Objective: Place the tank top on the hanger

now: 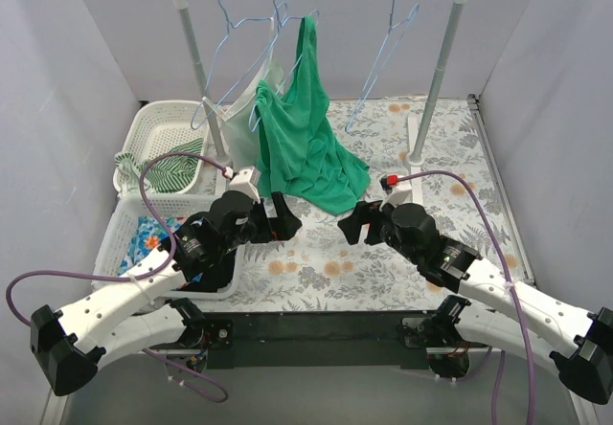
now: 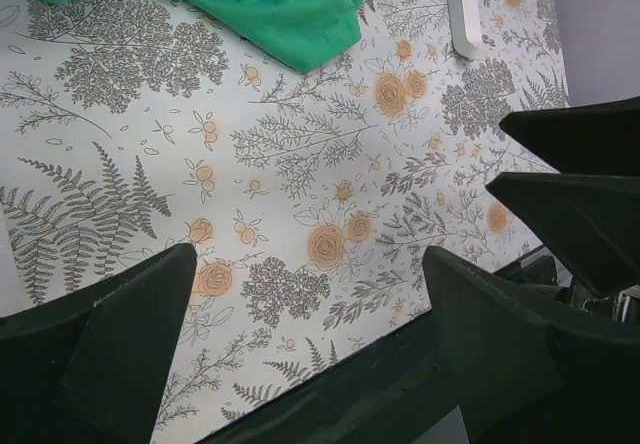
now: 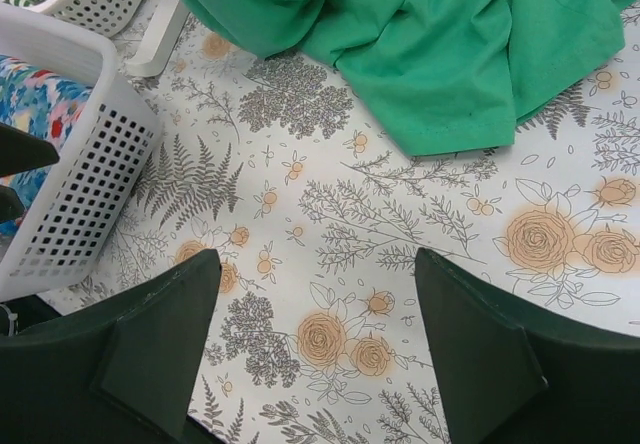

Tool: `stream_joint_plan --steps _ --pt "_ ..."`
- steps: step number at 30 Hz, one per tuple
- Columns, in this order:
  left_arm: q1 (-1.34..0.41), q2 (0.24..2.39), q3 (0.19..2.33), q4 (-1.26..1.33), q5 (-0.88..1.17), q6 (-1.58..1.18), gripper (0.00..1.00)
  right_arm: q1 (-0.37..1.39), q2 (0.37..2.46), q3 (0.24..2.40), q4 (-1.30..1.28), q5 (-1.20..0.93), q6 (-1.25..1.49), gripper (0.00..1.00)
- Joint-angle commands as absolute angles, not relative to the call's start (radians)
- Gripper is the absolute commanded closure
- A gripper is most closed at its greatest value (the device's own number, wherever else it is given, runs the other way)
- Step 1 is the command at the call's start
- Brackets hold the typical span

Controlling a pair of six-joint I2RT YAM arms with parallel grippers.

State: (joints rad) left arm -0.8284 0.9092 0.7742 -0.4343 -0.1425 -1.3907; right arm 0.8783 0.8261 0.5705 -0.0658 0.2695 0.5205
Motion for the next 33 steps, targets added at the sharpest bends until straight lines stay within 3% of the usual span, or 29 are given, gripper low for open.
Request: stream_joint_plan --steps 1,6,14,19,26,33 --pt "-0.831 0.882 0.787 -0.463 -0.209 -1.399 0.02 0.882 0.770 0.566 0.017 0.328 0.517 0.14" --pt "-0.831 0.900 0.834 -0.527 -0.273 -1.414 0.02 0.882 0.750 0.561 0.015 0.319 0.489 0.14" --pt "-0.828 0.902 0.936 -0.684 -0.558 -1.499 0.02 0.882 0.758 0.552 0.015 0.285 0.485 0.13" --pt "-0.752 0.976 1.048 -0.900 -0.664 -1.608 0.02 0.881 0.769 0.552 0.015 0.259 0.465 0.13" --pt "-0.350 0.997 1.071 -0.763 -0.505 -1.416 0.02 0.882 0.762 0.537 0.018 0.232 0.475 0.13" --pt "-0.028 1.173 1.134 -0.592 -0.433 -1.387 0.04 0.882 0.802 0.538 0.021 0.189 0.489 0.13"
